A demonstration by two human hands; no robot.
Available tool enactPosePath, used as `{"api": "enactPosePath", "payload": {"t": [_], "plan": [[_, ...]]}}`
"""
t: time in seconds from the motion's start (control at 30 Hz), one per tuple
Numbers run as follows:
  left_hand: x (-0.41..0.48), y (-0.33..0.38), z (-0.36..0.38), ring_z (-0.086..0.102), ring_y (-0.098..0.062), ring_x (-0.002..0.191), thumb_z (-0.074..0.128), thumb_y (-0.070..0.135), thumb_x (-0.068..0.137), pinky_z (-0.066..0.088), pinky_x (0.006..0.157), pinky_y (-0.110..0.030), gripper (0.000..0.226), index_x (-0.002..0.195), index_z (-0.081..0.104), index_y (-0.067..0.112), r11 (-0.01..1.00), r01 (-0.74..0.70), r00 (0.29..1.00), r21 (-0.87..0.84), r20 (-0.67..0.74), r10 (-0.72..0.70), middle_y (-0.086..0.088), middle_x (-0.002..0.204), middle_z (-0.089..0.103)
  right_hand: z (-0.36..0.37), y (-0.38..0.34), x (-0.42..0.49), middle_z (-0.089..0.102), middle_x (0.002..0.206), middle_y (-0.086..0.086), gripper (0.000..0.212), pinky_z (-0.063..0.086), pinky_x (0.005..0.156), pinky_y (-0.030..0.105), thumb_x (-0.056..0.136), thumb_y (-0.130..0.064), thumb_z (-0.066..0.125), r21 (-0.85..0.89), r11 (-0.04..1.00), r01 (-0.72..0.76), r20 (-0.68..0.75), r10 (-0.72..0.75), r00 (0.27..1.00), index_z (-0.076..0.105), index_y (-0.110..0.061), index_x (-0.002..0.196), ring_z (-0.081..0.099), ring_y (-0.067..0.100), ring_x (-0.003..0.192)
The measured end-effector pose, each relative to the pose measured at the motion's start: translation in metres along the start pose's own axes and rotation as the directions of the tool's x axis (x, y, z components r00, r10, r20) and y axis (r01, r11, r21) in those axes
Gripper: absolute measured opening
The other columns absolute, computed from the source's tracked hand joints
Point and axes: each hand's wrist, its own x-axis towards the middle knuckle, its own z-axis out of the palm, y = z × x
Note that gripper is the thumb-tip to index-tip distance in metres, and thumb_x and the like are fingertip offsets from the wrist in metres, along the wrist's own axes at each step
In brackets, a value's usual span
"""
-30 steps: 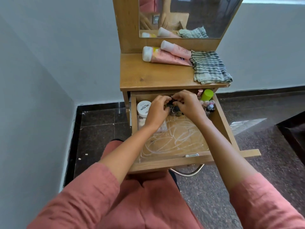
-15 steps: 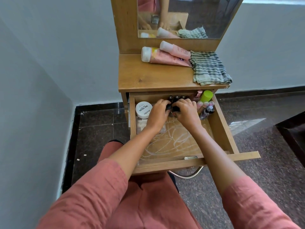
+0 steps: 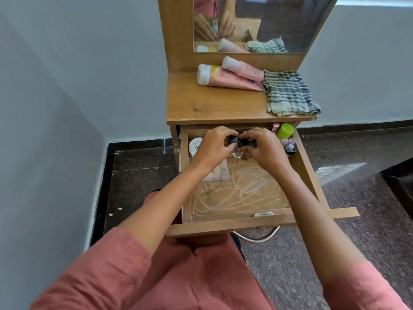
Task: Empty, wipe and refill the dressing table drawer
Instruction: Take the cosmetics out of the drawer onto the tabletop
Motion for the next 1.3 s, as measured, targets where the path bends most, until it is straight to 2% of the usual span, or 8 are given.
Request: {"api": "enactPosePath", "payload": {"t": [0.13,0.4,0.53,0.63,0.83,1.0,1.23,1.3], "plan": [[0.005,0.016,-0.025,0.062,-0.017,0.098,0.065,0.004,0.079,0.05,0.09,-0.028,0.03,0.109,0.065,0.005,0.998,-0.068,0.997,0.011,-0.023,0.068,-0.009,0.107,0.067,-0.023,-0.018,0.005,0.068,0.103,0.01,0.032,0.052,0.085,0.038,0.074,-0.007,0.071,0.104,0.995,-0.006,-0.031,0.01,0.999,0.067,-0.008,0.106,0.063,0.023,0.093],[0.033,0.019,-0.06,0.059,-0.006,0.087,0.066,0.005,0.078,0.048,0.077,-0.009,0.028,0.106,0.067,0.007,0.996,-0.084,0.983,-0.043,-0.168,0.076,-0.006,0.103,0.067,-0.044,-0.042,0.041,0.066,0.101,0.007,0.03,0.047,0.077,0.015,0.076,-0.006,0.07,0.242,0.97,0.013,-0.107,0.013,0.994,0.066,-0.006,0.106,0.057,0.008,0.089],[0.051,0.008,-0.07,0.058,-0.005,0.085,0.066,0.007,0.079,0.049,0.077,-0.01,0.028,0.107,0.066,0.009,0.999,-0.026,0.975,-0.047,-0.221,0.015,0.0,0.099,0.063,-0.04,-0.051,0.072,0.067,0.101,0.008,0.028,0.041,0.072,0.006,0.076,-0.007,0.069,0.244,0.969,0.027,-0.146,0.009,0.989,0.067,-0.005,0.103,0.055,0.006,0.087],[0.062,0.005,-0.076,0.058,-0.005,0.082,0.065,0.007,0.079,0.05,0.079,-0.017,0.029,0.105,0.065,0.019,0.999,-0.004,0.966,-0.043,-0.26,-0.007,0.005,0.093,0.061,-0.032,-0.053,0.095,0.065,0.106,0.008,0.029,0.04,0.07,0.005,0.077,-0.009,0.069,0.227,0.974,0.024,-0.151,0.011,0.989,0.066,-0.006,0.106,0.056,0.008,0.088],[0.083,-0.003,-0.081,0.06,-0.013,0.088,0.063,0.007,0.08,0.051,0.084,-0.025,0.023,0.103,0.068,0.005,0.999,0.046,0.945,-0.014,-0.322,-0.048,-0.005,0.097,0.061,-0.02,-0.057,0.121,0.065,0.102,0.014,0.022,0.043,0.078,0.016,0.077,-0.002,0.065,0.188,0.981,0.042,-0.132,-0.017,0.991,0.069,-0.003,0.099,0.057,0.015,0.088],[0.093,-0.011,-0.077,0.063,-0.02,0.093,0.061,0.01,0.081,0.052,0.085,-0.031,0.024,0.104,0.067,0.005,0.999,0.045,0.942,0.023,-0.334,-0.035,-0.012,0.106,0.064,-0.014,-0.057,0.13,0.063,0.089,0.03,0.018,0.046,0.08,0.042,0.072,0.002,0.058,0.127,0.988,0.089,-0.139,-0.071,0.988,0.066,0.01,0.086,0.058,0.036,0.087],[0.095,-0.015,-0.076,0.06,-0.016,0.097,0.062,0.01,0.081,0.051,0.086,-0.024,0.027,0.108,0.065,0.007,0.999,0.02,0.95,0.049,-0.313,-0.003,-0.01,0.109,0.062,-0.012,-0.059,0.137,0.064,0.089,0.029,0.021,0.045,0.081,0.041,0.072,0.001,0.054,0.097,0.986,0.136,-0.123,-0.123,0.985,0.065,0.01,0.088,0.059,0.036,0.088],[0.095,-0.016,-0.075,0.06,-0.016,0.099,0.063,0.008,0.081,0.05,0.086,-0.022,0.028,0.109,0.064,0.007,0.998,0.013,0.95,0.055,-0.313,0.005,-0.01,0.111,0.061,-0.012,-0.056,0.139,0.065,0.097,0.022,0.023,0.048,0.079,0.02,0.075,0.0,0.056,0.123,0.986,0.112,-0.124,-0.096,0.988,0.067,0.004,0.095,0.061,0.026,0.091]]}}
